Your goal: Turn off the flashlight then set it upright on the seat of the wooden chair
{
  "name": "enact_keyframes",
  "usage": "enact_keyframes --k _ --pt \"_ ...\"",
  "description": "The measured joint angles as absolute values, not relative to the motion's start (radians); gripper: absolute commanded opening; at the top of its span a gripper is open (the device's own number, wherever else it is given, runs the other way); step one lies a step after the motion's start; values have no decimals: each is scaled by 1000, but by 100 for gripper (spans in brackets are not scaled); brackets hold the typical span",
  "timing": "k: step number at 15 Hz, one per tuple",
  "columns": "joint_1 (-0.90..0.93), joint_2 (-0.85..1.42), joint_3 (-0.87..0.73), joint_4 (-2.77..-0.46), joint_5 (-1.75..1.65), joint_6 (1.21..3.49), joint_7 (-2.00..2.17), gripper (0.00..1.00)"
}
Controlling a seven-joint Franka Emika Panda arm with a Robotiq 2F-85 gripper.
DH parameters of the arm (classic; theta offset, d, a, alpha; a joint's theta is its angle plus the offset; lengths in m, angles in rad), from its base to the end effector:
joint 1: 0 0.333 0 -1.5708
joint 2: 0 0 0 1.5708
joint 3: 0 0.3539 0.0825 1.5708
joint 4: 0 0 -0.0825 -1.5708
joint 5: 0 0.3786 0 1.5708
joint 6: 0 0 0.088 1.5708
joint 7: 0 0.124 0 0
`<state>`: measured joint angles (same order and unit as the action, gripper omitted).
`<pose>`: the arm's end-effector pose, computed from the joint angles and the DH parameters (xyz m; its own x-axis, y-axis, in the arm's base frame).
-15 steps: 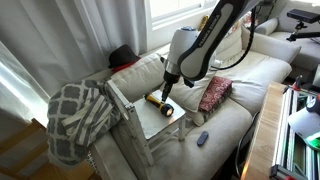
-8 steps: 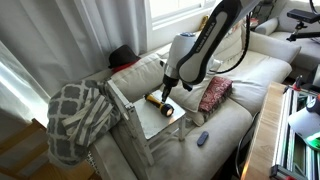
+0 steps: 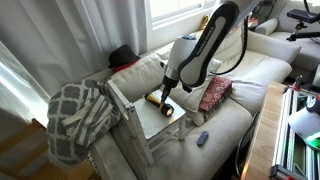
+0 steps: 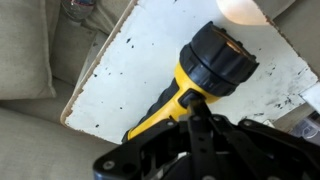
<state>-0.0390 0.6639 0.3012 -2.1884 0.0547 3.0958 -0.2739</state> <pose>0.5716 0.1488 0.1380 0.8894 0.3515 0.2923 0.3998 -0.9081 -0.1246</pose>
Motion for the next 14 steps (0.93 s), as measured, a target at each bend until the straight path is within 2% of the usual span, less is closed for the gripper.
enact_keyframes --k 14 --pt "-58 700 308 -2180 -13 3159 -247 0"
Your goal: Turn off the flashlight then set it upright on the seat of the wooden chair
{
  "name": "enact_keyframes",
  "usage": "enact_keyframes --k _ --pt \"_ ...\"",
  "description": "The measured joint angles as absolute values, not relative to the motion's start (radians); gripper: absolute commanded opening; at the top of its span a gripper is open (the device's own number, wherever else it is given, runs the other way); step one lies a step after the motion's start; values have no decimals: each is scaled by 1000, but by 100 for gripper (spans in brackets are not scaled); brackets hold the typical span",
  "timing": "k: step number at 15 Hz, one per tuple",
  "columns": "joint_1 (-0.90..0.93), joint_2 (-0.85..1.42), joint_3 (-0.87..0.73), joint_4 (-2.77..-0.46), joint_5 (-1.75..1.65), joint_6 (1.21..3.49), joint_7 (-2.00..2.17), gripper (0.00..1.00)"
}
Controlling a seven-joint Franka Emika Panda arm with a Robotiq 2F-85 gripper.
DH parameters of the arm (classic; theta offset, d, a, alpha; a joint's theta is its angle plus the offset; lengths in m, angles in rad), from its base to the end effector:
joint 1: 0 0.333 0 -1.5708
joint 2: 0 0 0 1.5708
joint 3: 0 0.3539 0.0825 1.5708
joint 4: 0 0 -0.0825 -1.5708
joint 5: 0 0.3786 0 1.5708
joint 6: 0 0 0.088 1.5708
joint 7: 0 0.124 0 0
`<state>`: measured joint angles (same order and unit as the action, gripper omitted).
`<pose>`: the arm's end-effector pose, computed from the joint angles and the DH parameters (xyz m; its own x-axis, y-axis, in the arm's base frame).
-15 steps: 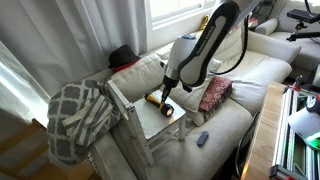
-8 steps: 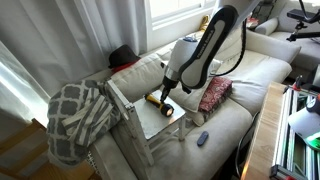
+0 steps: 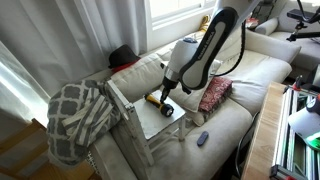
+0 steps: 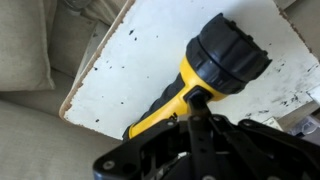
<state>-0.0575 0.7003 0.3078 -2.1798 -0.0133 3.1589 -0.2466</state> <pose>0.5753 0.1477 0.1292 0.8722 0.3587 0.3325 0.4146 -0.9028 -0.1138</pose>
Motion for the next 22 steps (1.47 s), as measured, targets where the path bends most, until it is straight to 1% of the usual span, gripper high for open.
enact_keyframes --k 8,13,14,15,17,18,19,21,22 --pt "-10 702 256 -2175 -27 3159 -215 0" --pt "-5 698 254 -2172 -27 3159 -195 0" --pt "-5 697 253 -2172 -27 3157 -194 2" --pt "-5 696 252 -2172 -27 3154 -190 27" --pt "-1 693 245 -2172 -27 3149 -179 30" --pt "4 690 239 -2172 -27 3146 -175 36" --pt "9 688 232 -2172 -27 3144 -172 44" --pt "16 683 222 -2172 -27 3143 -164 58" --pt "18 679 220 -2172 -27 3143 -161 67"
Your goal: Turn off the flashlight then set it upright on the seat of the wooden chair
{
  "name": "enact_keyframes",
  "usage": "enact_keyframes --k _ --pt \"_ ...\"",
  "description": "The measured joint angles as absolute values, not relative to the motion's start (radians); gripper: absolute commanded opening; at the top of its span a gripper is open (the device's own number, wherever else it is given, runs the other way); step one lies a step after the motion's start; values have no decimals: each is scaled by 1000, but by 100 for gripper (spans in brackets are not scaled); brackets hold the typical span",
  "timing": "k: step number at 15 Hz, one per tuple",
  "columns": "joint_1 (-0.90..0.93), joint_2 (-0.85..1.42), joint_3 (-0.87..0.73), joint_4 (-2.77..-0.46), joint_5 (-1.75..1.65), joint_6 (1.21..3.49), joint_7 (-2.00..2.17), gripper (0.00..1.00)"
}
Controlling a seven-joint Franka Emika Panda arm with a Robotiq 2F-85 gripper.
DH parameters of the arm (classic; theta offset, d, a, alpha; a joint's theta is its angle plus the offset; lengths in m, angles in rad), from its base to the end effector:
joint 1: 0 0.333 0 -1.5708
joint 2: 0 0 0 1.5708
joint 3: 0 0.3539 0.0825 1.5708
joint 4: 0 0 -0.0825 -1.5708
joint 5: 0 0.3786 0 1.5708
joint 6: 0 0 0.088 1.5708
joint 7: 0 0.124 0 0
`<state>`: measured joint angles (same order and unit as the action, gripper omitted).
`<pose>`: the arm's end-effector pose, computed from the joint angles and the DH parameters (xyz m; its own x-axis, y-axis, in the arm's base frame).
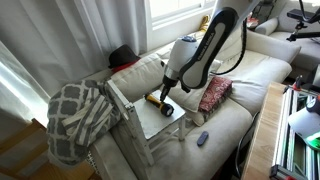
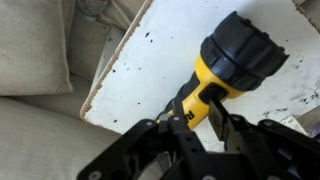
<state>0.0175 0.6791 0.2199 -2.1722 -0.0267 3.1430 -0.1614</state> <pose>0.5799 0.1419 0.1333 0.8933 0.3192 0.3165 0.3602 -0.9295 -0.0793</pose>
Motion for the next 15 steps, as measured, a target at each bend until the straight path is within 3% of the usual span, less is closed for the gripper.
enact_keyframes --k 5,9,15 --pt "26 639 217 -2172 -27 3144 -147 100" --pt "54 625 196 -2152 -27 3147 -120 100" --pt "207 695 36 -2046 -27 3109 -43 100"
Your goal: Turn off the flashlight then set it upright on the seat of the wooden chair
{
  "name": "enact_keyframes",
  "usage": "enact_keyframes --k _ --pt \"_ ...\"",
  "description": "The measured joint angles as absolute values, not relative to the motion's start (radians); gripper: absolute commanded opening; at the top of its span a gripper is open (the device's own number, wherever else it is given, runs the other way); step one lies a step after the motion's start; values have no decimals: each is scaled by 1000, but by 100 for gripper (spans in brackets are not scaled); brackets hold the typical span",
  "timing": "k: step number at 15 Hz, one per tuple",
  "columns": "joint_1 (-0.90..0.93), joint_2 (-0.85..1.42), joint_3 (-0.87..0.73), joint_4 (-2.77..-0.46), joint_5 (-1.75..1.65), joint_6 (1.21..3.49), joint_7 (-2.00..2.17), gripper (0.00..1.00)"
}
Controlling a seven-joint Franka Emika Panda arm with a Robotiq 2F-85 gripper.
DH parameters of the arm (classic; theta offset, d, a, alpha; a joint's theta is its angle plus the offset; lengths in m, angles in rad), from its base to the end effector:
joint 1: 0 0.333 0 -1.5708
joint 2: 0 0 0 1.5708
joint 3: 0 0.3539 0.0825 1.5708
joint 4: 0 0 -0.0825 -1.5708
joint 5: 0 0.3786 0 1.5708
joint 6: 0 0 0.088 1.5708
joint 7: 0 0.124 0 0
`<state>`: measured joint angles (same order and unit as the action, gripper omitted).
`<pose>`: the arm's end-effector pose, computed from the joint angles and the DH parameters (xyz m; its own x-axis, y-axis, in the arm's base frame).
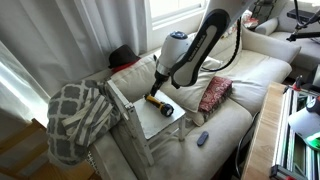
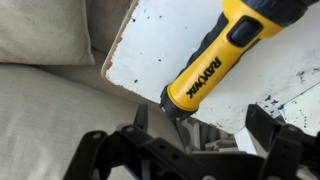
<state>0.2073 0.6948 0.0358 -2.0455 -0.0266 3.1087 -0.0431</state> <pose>0.6215 0.1552 0.1520 0.8907 0.2762 0.3610 0.2950 -0.9555 0.0030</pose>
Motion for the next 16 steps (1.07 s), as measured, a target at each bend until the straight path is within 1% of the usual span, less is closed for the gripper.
enact_keyframes --k 3,6,15,16 --pt "257 747 -1 -1977 -27 3047 -14 100" --pt "273 788 -4 -1921 -27 2975 16 100" --pt "289 887 -40 -1797 -26 2969 111 100" --pt "289 897 -40 -1787 -26 2969 118 98"
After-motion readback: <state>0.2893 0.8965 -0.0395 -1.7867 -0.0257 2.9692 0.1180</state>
